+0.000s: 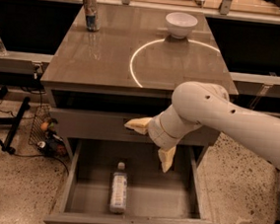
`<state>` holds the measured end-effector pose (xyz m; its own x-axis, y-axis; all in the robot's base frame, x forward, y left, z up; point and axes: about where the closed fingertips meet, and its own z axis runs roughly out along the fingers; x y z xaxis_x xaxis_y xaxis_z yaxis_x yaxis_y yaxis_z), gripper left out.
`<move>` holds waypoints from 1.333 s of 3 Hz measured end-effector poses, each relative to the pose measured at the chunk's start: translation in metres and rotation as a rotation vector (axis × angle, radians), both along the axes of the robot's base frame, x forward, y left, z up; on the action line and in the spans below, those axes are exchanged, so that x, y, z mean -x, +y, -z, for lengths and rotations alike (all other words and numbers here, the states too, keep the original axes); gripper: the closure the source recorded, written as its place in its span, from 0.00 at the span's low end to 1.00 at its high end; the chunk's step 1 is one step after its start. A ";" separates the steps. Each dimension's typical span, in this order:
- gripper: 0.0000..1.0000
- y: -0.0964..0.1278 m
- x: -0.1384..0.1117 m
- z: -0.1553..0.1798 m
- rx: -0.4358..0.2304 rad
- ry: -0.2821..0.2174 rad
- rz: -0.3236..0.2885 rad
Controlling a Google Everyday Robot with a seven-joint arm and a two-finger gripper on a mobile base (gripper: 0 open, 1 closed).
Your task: Pick blue plastic bottle from middle drawer and place on counter
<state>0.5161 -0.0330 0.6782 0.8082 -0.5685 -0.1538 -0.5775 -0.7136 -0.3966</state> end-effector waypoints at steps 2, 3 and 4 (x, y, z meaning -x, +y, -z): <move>0.00 0.010 0.016 0.029 -0.039 0.003 -0.146; 0.00 0.011 0.016 0.031 -0.031 -0.002 -0.154; 0.00 0.024 0.019 0.063 0.071 -0.067 -0.259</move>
Offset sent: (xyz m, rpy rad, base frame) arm -0.0118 0.0073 -0.0224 0.0327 0.0081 0.0973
